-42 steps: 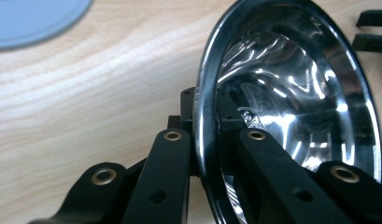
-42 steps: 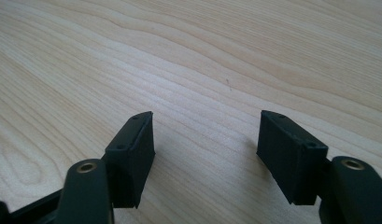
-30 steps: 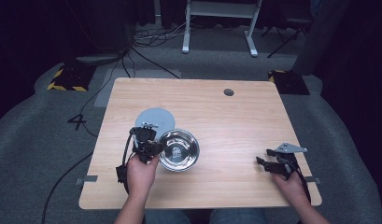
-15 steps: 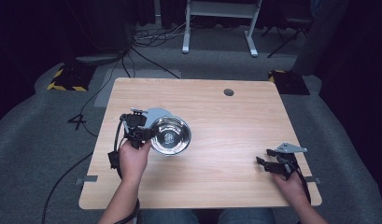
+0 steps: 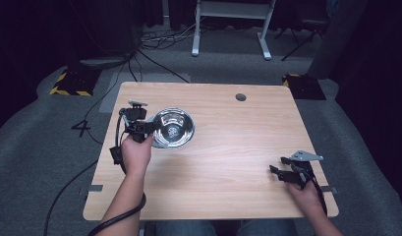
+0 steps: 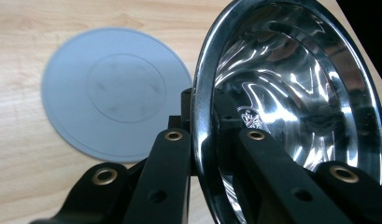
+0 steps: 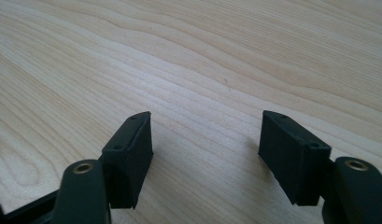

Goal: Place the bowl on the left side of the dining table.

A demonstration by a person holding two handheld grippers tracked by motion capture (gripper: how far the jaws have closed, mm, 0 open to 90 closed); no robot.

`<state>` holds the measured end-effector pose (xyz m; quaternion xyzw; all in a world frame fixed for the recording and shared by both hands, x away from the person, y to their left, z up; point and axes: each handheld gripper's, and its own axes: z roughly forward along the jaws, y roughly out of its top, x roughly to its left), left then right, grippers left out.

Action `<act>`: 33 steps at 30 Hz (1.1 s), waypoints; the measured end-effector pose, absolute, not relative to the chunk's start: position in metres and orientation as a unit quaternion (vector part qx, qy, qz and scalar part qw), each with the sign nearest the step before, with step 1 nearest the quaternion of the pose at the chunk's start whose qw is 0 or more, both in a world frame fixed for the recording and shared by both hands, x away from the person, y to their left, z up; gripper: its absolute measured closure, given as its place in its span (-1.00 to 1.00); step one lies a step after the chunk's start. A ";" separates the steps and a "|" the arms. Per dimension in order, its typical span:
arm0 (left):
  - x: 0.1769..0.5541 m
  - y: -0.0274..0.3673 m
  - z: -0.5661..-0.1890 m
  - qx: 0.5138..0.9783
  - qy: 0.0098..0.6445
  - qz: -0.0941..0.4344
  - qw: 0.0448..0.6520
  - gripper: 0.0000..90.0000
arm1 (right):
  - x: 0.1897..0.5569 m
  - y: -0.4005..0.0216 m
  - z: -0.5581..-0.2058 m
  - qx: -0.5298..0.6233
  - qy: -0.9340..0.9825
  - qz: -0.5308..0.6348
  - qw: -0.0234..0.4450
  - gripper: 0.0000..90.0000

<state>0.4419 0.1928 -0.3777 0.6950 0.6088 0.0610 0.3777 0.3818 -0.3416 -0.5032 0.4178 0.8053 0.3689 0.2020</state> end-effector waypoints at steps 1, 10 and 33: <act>0.444 0.194 -0.377 0.693 0.611 0.063 0.377 0.91 | 0.382 -0.342 -0.503 0.418 0.805 0.369 0.202 -0.22; 0.473 0.205 -0.383 0.685 0.625 0.043 0.372 0.92 | 0.382 -0.342 -0.503 0.418 0.805 0.369 0.202 -0.23; 0.520 0.228 -0.414 0.645 0.689 0.016 0.329 0.92 | 0.383 -0.342 -0.503 0.419 0.805 0.369 0.202 -0.23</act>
